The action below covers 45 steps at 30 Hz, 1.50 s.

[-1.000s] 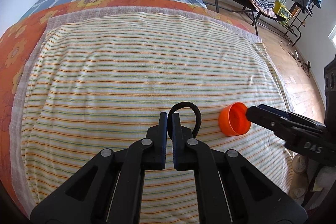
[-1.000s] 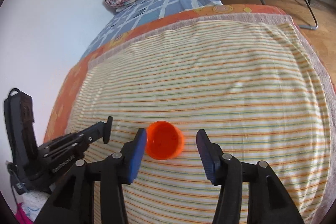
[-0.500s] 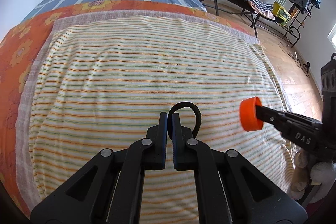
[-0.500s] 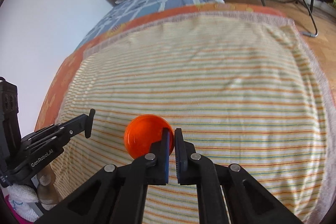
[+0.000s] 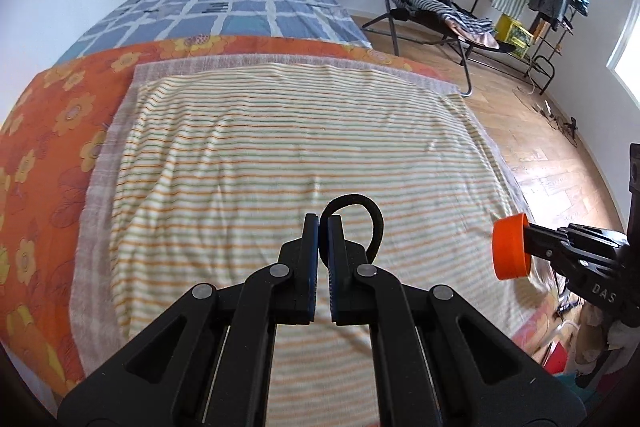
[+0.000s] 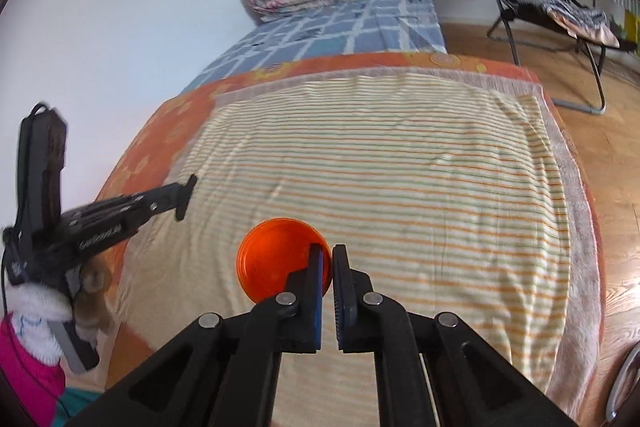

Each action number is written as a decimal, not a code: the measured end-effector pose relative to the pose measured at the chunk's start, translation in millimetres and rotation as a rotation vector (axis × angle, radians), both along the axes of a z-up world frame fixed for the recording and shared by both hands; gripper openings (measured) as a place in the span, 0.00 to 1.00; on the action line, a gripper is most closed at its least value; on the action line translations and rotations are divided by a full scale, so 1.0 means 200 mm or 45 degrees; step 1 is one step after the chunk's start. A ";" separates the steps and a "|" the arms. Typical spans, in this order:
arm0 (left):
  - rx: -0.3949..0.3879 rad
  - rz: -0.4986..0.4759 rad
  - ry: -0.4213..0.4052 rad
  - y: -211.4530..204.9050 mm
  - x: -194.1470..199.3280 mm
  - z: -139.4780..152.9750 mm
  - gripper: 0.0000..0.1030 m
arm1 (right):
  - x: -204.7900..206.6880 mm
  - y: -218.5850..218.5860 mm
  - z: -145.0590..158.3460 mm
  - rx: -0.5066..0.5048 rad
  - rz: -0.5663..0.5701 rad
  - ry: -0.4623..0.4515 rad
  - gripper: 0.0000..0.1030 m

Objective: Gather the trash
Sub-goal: 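Carry the hair tie and the orange cap over the blue basket, then open both grippers to drop hair tie and cap into the basket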

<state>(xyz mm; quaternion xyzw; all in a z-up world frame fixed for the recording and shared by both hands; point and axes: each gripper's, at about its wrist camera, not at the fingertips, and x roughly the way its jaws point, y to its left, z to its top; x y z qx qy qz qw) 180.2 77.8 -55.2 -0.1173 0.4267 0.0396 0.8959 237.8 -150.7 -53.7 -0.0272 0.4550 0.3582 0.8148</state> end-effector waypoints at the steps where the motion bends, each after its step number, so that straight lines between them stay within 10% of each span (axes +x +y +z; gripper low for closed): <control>1: 0.010 -0.011 -0.008 -0.02 -0.04 0.02 0.02 | -0.05 0.00 0.02 0.001 0.016 -0.011 0.02; 19: 0.049 -0.124 0.000 -0.22 -0.60 0.00 0.02 | -0.70 -0.13 -0.02 -0.031 0.211 -0.041 0.02; 45: -0.011 -0.221 0.274 -0.44 -0.93 -0.47 0.02 | -0.97 -0.18 -0.43 -0.193 0.271 0.142 0.03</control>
